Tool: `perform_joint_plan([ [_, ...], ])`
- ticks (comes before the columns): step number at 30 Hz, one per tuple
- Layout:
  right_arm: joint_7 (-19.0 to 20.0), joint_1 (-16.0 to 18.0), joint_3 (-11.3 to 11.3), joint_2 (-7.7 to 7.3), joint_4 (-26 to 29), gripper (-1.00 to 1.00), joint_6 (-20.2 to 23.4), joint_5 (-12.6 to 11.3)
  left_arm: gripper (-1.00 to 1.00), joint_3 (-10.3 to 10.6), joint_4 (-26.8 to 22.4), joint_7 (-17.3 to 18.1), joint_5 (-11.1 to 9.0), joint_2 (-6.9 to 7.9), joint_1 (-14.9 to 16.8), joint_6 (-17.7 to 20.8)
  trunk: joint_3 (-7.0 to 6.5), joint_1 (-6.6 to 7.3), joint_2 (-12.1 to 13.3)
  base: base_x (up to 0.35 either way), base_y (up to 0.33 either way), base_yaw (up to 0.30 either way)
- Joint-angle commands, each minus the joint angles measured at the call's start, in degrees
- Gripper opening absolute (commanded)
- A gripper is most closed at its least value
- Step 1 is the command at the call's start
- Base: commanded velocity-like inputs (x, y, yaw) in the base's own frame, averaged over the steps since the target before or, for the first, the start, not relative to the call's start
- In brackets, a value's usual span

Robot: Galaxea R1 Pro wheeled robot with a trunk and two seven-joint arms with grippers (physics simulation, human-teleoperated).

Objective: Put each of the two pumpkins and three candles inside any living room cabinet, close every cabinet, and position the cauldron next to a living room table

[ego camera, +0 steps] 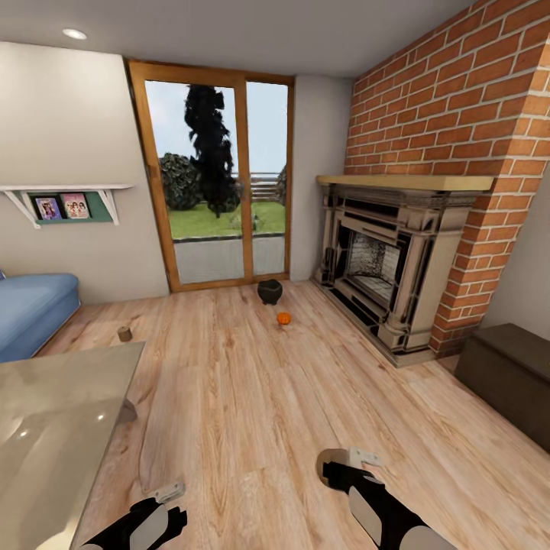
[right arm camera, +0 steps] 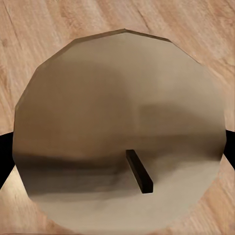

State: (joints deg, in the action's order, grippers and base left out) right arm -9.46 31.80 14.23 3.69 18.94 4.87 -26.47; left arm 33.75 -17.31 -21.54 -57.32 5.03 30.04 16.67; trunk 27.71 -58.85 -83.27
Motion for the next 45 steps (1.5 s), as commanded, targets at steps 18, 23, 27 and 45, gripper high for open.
perform_joint_plan([
  [18,1.72,0.01,0.45,-0.08,0.13,-1.00,0.31,-0.34,1.00,0.44,-0.18,-0.43,-0.43,0.09,0.02,0.21,0.06,0.00,-0.04,0.031,0.000,-0.091],
  [23,1.72,0.01,0.45,-0.08,0.13,-1.00,0.30,-0.34,1.00,0.44,-0.18,-0.43,-0.43,0.07,0.02,0.21,0.06,0.00,-0.04,0.042,0.000,-0.232],
  [27,1.72,0.01,0.44,-0.12,0.13,-1.00,0.24,-0.34,1.00,0.44,-0.18,-0.43,-0.43,0.14,0.02,0.21,0.06,0.00,-0.04,0.191,0.000,-0.282],
  [45,1.72,0.01,0.45,-0.10,0.13,-1.00,0.26,-0.34,1.00,0.44,-0.18,-0.43,-0.43,0.12,0.02,0.21,0.06,0.00,-0.04,0.021,0.000,-0.125],
])
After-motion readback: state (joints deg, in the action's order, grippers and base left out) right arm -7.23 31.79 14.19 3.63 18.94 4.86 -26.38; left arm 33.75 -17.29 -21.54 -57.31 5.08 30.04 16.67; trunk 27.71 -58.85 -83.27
